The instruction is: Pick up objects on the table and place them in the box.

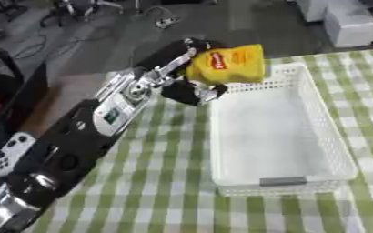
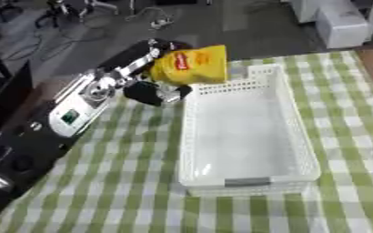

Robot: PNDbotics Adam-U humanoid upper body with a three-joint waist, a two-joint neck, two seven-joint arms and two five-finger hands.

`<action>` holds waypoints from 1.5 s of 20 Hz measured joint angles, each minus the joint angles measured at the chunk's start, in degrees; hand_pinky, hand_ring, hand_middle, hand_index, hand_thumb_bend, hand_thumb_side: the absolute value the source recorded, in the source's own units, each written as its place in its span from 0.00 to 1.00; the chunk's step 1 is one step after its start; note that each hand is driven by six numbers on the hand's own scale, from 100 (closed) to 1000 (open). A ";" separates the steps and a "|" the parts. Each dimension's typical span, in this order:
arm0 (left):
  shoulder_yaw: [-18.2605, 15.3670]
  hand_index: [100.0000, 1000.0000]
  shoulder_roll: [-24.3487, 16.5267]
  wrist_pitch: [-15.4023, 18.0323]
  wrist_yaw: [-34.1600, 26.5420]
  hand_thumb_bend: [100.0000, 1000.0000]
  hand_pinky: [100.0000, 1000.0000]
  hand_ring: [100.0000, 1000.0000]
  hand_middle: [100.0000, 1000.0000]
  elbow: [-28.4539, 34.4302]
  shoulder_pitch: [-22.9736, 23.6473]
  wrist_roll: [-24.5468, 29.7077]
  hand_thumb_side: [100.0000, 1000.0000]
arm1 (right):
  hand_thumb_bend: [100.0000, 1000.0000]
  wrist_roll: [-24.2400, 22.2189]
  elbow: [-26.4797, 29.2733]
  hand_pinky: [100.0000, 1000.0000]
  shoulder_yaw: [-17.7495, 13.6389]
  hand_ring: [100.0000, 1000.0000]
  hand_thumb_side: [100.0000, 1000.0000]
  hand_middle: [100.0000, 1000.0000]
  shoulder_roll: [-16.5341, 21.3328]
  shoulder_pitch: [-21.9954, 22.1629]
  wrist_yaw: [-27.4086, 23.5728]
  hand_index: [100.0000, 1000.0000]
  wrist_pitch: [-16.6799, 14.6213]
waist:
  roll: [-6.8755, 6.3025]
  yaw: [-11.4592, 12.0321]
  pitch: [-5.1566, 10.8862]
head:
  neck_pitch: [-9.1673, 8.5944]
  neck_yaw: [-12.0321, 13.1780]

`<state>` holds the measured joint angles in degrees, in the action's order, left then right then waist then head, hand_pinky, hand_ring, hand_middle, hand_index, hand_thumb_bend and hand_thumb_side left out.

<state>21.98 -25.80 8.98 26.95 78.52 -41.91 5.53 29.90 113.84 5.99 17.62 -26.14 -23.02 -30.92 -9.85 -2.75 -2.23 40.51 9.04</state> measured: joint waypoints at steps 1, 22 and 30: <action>0.19 0.12 0.33 0.77 0.45 0.00 0.00 0.00 0.00 -0.59 0.00 -0.30 0.40 | 0.00 -0.07 0.00 0.29 0.01 0.44 0.74 0.48 -0.02 -0.07 -0.13 0.58 0.06 | -0.01 -0.09 -0.07 | -0.12 0.17; 4.05 0.97 5.27 20.65 2.09 0.00 0.99 0.83 0.97 -8.24 -0.02 2.10 0.84 | 0.00 -1.03 0.00 0.29 0.38 0.44 0.73 0.48 -1.03 -1.78 -1.96 0.58 0.30 | 0.03 -1.26 -0.83 | -1.87 3.15; 3.08 0.95 5.36 20.76 6.28 0.04 1.00 0.84 0.96 -8.13 0.02 7.25 0.87 | 0.00 -1.13 0.00 0.29 0.37 0.44 0.73 0.48 -0.96 -1.10 -1.65 0.58 0.14 | 0.47 0.23 -0.82 | -1.88 3.15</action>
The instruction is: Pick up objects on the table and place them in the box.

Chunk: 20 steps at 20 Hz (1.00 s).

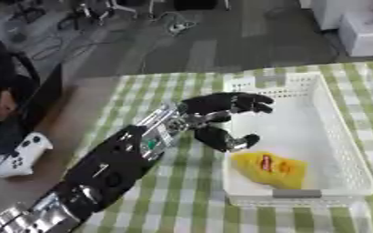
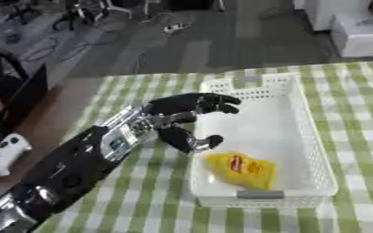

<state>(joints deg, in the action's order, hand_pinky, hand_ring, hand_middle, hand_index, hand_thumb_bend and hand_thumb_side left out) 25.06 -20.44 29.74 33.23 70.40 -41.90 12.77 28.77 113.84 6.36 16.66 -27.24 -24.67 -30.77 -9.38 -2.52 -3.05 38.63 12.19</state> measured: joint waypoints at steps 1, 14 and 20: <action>-0.23 0.94 0.00 -0.33 0.17 0.00 0.99 0.81 0.96 0.24 0.04 -0.51 0.87 | 0.00 0.02 0.00 0.29 0.00 0.44 0.74 0.48 0.01 0.14 0.05 0.58 -0.02 | 0.08 0.14 0.00 | 0.00 0.01; -4.41 0.80 -6.90 -18.54 -28.20 0.00 0.29 0.31 0.65 26.77 16.70 -18.20 0.84 | 0.00 1.12 0.00 0.27 -0.73 0.44 0.75 0.48 1.20 2.40 2.37 0.58 -0.91 | 1.54 4.95 0.00 | -1.45 -2.23; -11.73 0.62 -10.57 -18.08 -43.37 0.00 0.06 0.00 0.23 41.42 28.82 -24.88 0.76 | 0.00 1.97 0.00 0.26 -1.18 0.45 0.77 0.48 2.67 5.72 4.82 0.58 -1.14 | 3.05 9.00 0.03 | -3.48 -6.20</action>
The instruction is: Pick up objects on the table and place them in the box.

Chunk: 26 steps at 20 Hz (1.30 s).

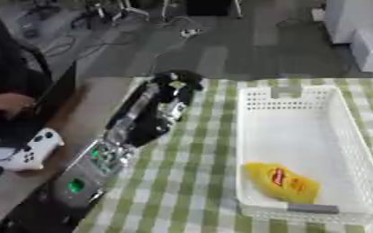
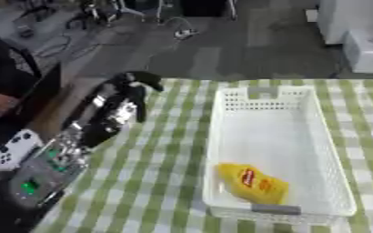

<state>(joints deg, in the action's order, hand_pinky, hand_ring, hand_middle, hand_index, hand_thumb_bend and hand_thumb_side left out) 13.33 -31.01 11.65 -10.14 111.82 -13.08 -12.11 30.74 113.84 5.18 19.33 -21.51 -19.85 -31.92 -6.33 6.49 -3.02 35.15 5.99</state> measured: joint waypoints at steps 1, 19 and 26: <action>-0.89 0.62 -0.01 1.50 -0.99 0.00 0.07 0.00 0.23 0.66 1.34 0.02 0.76 | 0.00 0.18 -0.01 0.25 -0.05 0.45 0.78 0.48 0.21 0.69 0.52 0.58 -0.01 | 0.32 0.68 0.10 | -0.50 -0.63; -3.02 0.62 7.42 22.28 -27.44 0.00 0.14 0.04 0.25 1.80 2.94 29.98 0.76 | 0.00 -8.26 0.00 0.30 4.91 0.49 0.65 0.55 2.44 5.43 13.32 0.67 -13.68 | 4.33 6.27 -0.20 | -8.56 -9.90; -3.58 0.62 8.37 21.27 -29.76 0.00 0.14 0.04 0.26 1.80 3.03 32.20 0.76 | 0.00 -11.61 0.00 0.36 5.07 0.54 0.62 0.64 2.44 4.68 14.53 0.74 -14.69 | 3.97 5.76 -0.56 | -2.96 -17.70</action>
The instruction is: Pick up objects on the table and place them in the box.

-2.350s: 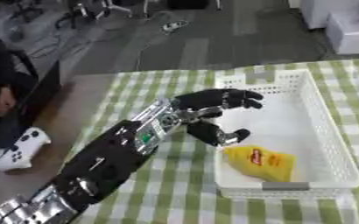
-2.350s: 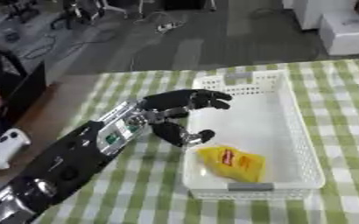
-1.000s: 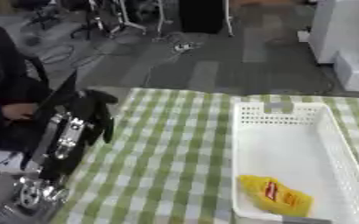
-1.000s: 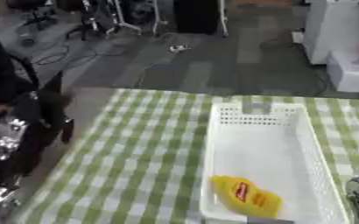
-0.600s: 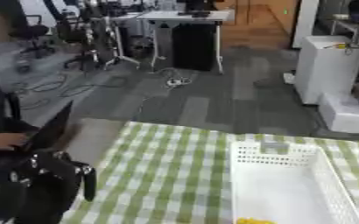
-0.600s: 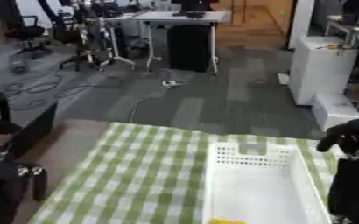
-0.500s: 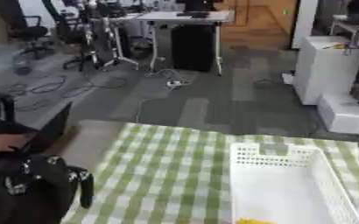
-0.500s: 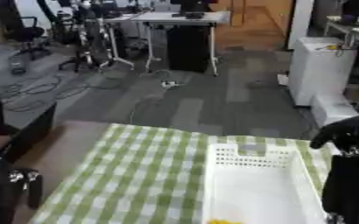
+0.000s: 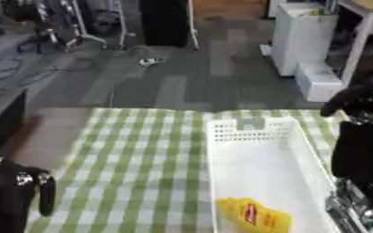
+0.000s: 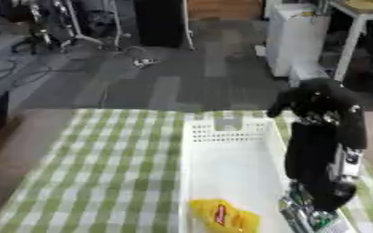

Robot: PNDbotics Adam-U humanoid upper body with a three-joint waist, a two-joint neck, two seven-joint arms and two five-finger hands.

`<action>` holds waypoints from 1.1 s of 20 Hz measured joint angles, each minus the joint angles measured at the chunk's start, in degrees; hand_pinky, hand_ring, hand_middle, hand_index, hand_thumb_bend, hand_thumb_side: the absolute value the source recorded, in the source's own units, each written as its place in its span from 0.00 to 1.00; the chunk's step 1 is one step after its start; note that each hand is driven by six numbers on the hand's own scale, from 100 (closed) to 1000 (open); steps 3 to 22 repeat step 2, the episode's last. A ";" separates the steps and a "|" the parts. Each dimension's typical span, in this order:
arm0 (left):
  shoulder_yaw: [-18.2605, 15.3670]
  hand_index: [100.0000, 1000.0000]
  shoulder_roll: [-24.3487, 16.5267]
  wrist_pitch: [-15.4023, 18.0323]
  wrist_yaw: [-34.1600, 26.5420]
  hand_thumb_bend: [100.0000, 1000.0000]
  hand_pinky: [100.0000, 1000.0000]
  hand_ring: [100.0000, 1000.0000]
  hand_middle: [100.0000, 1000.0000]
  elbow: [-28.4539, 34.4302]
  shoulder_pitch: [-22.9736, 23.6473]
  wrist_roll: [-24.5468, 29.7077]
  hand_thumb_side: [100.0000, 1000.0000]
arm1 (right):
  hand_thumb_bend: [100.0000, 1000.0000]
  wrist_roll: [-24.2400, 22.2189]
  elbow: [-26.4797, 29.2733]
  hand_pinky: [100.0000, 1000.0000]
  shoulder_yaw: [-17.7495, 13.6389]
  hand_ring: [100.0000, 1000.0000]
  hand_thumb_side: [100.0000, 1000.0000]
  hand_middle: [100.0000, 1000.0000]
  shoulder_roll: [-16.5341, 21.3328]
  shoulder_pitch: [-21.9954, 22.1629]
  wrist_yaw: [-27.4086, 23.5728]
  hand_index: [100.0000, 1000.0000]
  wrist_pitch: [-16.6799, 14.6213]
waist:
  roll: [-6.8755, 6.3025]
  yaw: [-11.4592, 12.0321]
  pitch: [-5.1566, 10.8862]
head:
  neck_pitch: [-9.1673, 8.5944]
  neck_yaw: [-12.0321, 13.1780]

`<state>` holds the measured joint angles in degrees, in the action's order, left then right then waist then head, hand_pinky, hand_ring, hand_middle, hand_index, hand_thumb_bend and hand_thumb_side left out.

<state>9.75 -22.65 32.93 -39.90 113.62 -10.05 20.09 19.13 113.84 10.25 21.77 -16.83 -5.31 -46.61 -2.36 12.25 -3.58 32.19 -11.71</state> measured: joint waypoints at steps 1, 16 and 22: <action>0.00 0.62 0.00 -0.11 -0.03 0.00 0.14 0.04 0.26 0.00 0.01 0.11 0.76 | 0.00 -0.48 0.00 0.36 0.01 0.54 0.62 0.64 0.00 0.00 0.10 0.74 0.12 | 0.00 0.00 0.00 | 1.13 -1.18; 0.00 0.62 0.00 -0.19 -0.05 0.00 0.14 0.04 0.26 0.00 0.01 0.18 0.76 | 0.00 -0.96 0.00 0.36 0.02 0.54 0.62 0.64 0.00 0.00 0.16 0.73 0.25 | 0.00 0.00 0.00 | 2.24 -2.28; 0.00 0.62 0.00 -0.19 -0.05 0.00 0.14 0.04 0.26 0.00 0.01 0.18 0.76 | 0.00 -0.96 0.00 0.36 0.02 0.54 0.62 0.64 0.00 0.00 0.16 0.73 0.25 | 0.00 0.00 0.00 | 2.24 -2.28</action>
